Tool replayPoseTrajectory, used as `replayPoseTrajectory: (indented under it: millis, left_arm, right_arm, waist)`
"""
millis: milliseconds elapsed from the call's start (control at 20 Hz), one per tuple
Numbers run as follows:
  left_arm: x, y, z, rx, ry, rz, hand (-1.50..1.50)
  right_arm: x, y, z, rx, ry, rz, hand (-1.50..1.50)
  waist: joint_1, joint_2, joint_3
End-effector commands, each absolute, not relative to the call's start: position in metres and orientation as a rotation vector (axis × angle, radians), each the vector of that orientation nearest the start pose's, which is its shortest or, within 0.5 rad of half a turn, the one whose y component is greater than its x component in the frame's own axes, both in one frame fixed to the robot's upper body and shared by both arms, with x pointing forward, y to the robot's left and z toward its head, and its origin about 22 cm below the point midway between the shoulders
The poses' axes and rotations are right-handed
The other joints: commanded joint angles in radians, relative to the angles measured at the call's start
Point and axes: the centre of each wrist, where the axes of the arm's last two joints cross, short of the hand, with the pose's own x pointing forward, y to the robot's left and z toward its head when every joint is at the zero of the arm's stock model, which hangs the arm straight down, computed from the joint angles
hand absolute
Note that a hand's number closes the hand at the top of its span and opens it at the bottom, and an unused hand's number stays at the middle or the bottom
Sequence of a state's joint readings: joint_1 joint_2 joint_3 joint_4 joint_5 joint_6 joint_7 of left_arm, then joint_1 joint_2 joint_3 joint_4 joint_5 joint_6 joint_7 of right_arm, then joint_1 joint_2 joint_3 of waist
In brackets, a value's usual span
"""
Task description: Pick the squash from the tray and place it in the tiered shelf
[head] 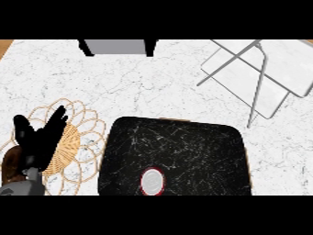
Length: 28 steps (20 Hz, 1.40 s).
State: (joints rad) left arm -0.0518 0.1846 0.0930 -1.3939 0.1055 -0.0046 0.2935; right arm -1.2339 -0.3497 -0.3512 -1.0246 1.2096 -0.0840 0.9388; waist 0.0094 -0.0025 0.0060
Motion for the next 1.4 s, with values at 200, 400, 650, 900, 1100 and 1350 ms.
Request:
replayPoseTrajectory:
  millis: [200, 400, 650, 900, 1100, 1350]
  left_arm:
    - [0.248, 0.278, -0.024, 0.073, -1.109, 0.033, 0.00]
    - [0.247, 0.288, -0.028, 0.085, -1.117, 0.014, 0.00]
    - [0.237, 0.291, -0.025, 0.115, -1.111, 0.039, 0.00]
    - [0.244, 0.301, -0.029, 0.106, -1.117, 0.049, 0.00]
    - [0.243, 0.310, -0.019, 0.120, -1.100, 0.080, 0.00]
    - [0.240, 0.304, -0.027, 0.099, -1.104, 0.084, 0.00]
  right_arm:
    - [0.413, -0.222, 0.337, -1.222, -1.357, -0.379, -1.50]
    - [0.405, -0.235, 0.356, -1.153, -1.430, -0.518, -1.50]
    - [0.385, -0.244, 0.361, -1.227, -1.457, -0.696, -1.50]
    - [0.364, -0.270, 0.366, -1.349, -1.386, -0.856, -1.50]
    - [0.321, -0.294, 0.382, -1.351, -1.378, -1.003, -1.50]
    - [0.258, -0.311, 0.381, -1.326, -1.410, -1.036, -1.50]
  waist:
    - [0.002, 0.002, -0.006]
    - [0.000, 0.004, -0.006]
    - [-0.008, -0.002, -0.006]
    - [-0.018, -0.001, -0.007]
    - [-0.031, -0.009, -0.006]
    - [-0.042, -0.010, -0.006]
